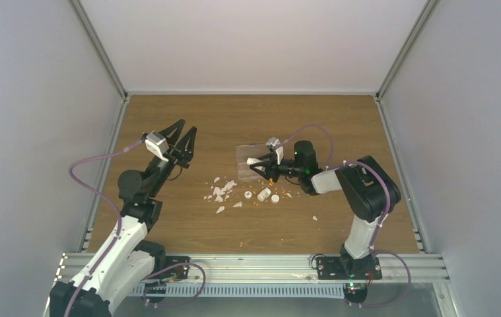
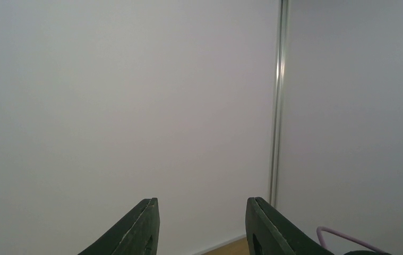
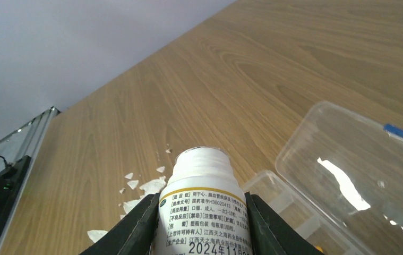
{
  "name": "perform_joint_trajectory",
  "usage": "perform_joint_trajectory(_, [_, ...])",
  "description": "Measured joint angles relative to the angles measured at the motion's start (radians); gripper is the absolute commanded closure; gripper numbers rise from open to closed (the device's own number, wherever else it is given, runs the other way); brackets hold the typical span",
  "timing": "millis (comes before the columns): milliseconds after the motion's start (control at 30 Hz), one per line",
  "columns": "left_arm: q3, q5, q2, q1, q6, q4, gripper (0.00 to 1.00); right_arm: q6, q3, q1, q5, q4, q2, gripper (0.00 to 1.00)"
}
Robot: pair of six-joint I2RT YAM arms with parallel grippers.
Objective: Sort the pills into containers
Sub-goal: Pour the pill into the pill container.
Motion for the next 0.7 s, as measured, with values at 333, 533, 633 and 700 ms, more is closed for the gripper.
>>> perform_joint_trajectory(333, [-0.003,0.008,0.004,0.02,-0.014,-0.001,0.01,-0.032,0.018,0.0,0.051,-0.07,0.038,0.46])
perform_joint_trajectory(533, [-0.003,0.016,0.013,0.026,-0.018,-0.001,0.01,-0.049,0.043,0.004,0.063,-0.101,0.08,0.46])
perform_joint_trajectory(633, [-0.003,0.019,0.017,0.028,-0.02,-0.001,0.01,-0.056,0.046,0.01,0.077,-0.124,0.089,0.46])
perform_joint_trajectory(700, [-0.003,0.021,0.019,0.029,-0.02,-0.002,0.01,-0.063,0.048,0.013,0.085,-0.144,0.089,0.46])
